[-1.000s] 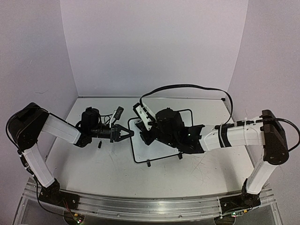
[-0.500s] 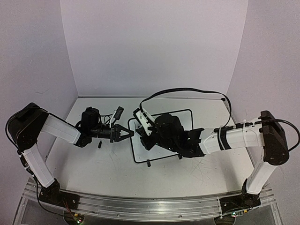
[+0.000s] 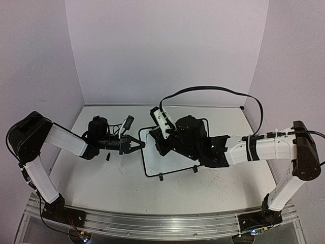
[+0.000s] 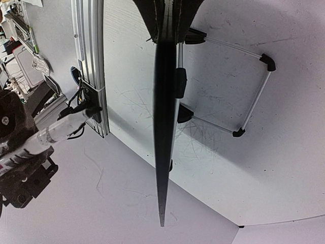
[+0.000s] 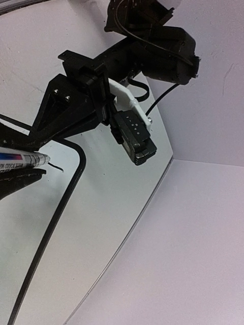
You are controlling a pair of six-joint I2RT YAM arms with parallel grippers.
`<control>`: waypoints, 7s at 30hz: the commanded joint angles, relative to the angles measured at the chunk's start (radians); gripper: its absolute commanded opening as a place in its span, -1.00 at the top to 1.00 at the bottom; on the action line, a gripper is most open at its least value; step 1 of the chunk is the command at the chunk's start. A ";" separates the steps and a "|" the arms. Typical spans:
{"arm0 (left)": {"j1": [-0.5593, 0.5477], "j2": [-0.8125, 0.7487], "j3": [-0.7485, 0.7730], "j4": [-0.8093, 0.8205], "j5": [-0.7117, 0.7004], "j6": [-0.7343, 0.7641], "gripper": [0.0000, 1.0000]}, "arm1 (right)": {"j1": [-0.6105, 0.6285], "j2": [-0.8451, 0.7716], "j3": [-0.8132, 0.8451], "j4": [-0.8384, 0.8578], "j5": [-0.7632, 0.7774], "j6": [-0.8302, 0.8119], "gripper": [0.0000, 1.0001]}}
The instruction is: Write a sentence on the whiteboard
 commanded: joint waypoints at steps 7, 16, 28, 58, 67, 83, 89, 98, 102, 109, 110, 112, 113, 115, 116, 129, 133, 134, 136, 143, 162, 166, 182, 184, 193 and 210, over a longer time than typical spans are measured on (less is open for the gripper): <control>-0.001 -0.056 0.002 0.008 0.003 0.011 1.00 | -0.006 0.030 0.043 0.019 0.082 0.003 1.00; -0.001 -0.049 0.006 0.007 0.005 0.015 1.00 | -0.014 0.043 0.049 0.018 0.079 0.006 1.00; -0.002 -0.054 0.003 0.005 0.005 0.015 1.00 | -0.019 0.054 0.064 0.028 0.078 -0.002 1.00; -0.001 -0.058 0.009 0.001 0.009 0.015 1.00 | -0.021 0.079 0.051 0.020 0.079 0.004 1.00; -0.001 -0.059 0.010 -0.002 0.008 0.015 1.00 | -0.021 0.089 0.039 0.011 0.048 0.032 1.00; -0.001 -0.062 0.008 -0.006 0.007 0.016 1.00 | -0.013 0.093 0.030 0.010 0.064 0.054 1.00; -0.001 -0.064 0.005 -0.008 0.004 0.018 1.00 | -0.014 0.081 0.009 0.005 0.095 0.055 1.00; -0.001 -0.059 0.008 -0.008 0.003 0.019 1.00 | -0.014 0.045 -0.047 -0.008 0.125 0.088 1.00; -0.001 -0.057 0.011 -0.010 0.003 0.019 1.00 | -0.014 0.034 -0.056 -0.008 0.133 0.089 1.00; -0.001 -0.050 0.010 -0.011 0.000 0.018 1.00 | -0.015 -0.032 -0.058 0.038 0.009 0.104 1.00; -0.001 -0.050 0.009 -0.013 0.000 0.018 1.00 | -0.015 -0.051 -0.071 0.055 -0.010 0.109 1.00; -0.001 -0.052 0.007 -0.013 0.000 0.018 1.00 | -0.022 -0.063 -0.074 0.060 -0.014 0.120 1.00; -0.001 -0.053 0.007 -0.013 -0.001 0.019 1.00 | -0.030 -0.061 -0.074 0.059 -0.011 0.122 1.00; -0.001 -0.052 0.007 -0.013 -0.001 0.021 1.00 | -0.043 -0.047 -0.068 0.050 -0.005 0.123 1.00; -0.001 -0.052 0.008 -0.013 -0.001 0.021 1.00 | -0.047 -0.038 -0.062 0.043 -0.004 0.124 1.00; -0.001 -0.056 0.007 -0.016 0.000 0.021 1.00 | -0.047 0.028 -0.015 0.038 -0.037 0.120 1.00; -0.001 -0.058 0.008 -0.017 0.001 0.022 1.00 | -0.047 0.026 -0.022 0.038 -0.010 0.122 1.00; -0.001 -0.059 0.008 -0.016 0.002 0.022 1.00 | -0.047 0.026 -0.020 0.038 -0.007 0.122 1.00; -0.001 -0.059 0.009 -0.016 0.002 0.022 1.00 | -0.048 0.031 -0.015 0.039 -0.003 0.123 1.00; -0.001 -0.066 0.008 -0.019 0.003 0.022 1.00 | -0.048 0.044 -0.010 0.034 0.017 0.123 1.00; -0.001 -0.062 0.010 -0.025 0.002 0.024 1.00 | -0.047 -0.008 -0.054 0.016 0.138 0.126 1.00; -0.001 -0.066 0.011 -0.026 0.002 0.025 1.00 | -0.048 -0.014 -0.056 0.026 0.149 0.126 1.00; -0.001 -0.075 0.006 -0.031 0.000 0.028 1.00 | -0.048 0.051 -0.008 0.044 0.055 0.124 1.00; -0.001 -0.074 0.006 -0.031 -0.002 0.030 1.00 | -0.047 0.054 -0.008 0.043 0.054 0.124 1.00; -0.001 -0.073 0.010 -0.033 0.000 0.031 1.00 | -0.047 0.055 -0.011 0.041 0.068 0.133 1.00; -0.001 -0.071 0.010 -0.036 0.003 0.031 1.00 | -0.067 -0.002 -0.064 0.075 0.152 0.164 1.00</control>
